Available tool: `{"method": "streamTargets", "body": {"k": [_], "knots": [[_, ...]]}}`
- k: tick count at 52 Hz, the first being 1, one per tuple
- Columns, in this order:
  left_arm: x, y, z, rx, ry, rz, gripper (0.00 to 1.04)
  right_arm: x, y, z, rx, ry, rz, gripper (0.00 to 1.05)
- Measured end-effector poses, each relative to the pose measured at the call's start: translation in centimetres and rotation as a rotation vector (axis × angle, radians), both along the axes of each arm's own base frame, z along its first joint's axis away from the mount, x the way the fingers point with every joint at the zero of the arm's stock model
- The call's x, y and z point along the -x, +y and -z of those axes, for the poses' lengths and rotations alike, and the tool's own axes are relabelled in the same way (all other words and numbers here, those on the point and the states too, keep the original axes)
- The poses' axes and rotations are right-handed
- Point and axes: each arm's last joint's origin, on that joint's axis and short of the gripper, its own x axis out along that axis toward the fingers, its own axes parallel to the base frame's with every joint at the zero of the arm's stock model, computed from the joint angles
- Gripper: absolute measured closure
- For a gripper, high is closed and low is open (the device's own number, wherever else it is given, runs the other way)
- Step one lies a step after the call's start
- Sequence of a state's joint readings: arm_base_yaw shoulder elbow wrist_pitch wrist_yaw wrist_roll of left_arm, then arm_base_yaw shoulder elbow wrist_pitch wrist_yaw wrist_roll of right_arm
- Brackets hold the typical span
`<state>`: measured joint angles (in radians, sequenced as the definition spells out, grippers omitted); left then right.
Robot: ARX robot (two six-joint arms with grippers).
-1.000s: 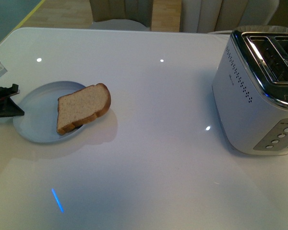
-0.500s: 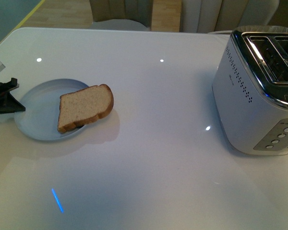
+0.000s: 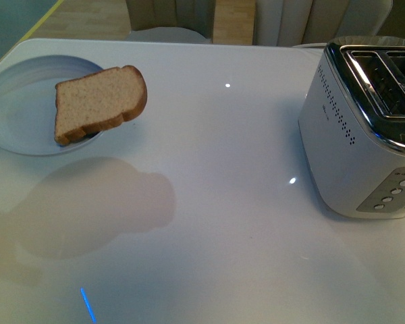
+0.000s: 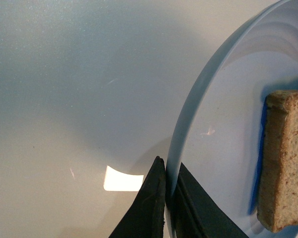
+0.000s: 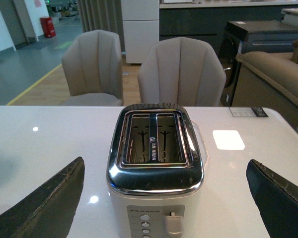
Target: Left arm holds plate, right arm toasts bread
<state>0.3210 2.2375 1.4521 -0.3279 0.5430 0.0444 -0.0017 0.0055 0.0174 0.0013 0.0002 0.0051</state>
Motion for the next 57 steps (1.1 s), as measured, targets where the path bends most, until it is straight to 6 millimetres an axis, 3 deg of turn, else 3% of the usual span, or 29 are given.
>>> {"method": "streamTargets", "body": {"k": [10, 19, 27, 41, 57], "knots": [[3.1, -1.8, -5.9, -0.01, -0.039, -0.012, 1.02, 0.0, 0.0, 0.0, 0.0, 0.0, 0.0, 0.09], [5.0, -3.7, -9.1, -0.02, -0.078, 0.005, 1.02, 0.0, 0.0, 0.0, 0.0, 0.0, 0.0, 0.09], [6.8, -7.2, -11.4, -0.016, -0.107, 0.049, 1.02, 0.0, 0.0, 0.0, 0.0, 0.0, 0.0, 0.09], [7.9, -13.6, -12.8, 0.023, -0.112, 0.103, 1.02, 0.0, 0.0, 0.0, 0.0, 0.0, 0.0, 0.09], [8.6, -20.4, -13.0, 0.066, -0.082, 0.166, 1.02, 0.0, 0.0, 0.0, 0.0, 0.0, 0.0, 0.09]]}}
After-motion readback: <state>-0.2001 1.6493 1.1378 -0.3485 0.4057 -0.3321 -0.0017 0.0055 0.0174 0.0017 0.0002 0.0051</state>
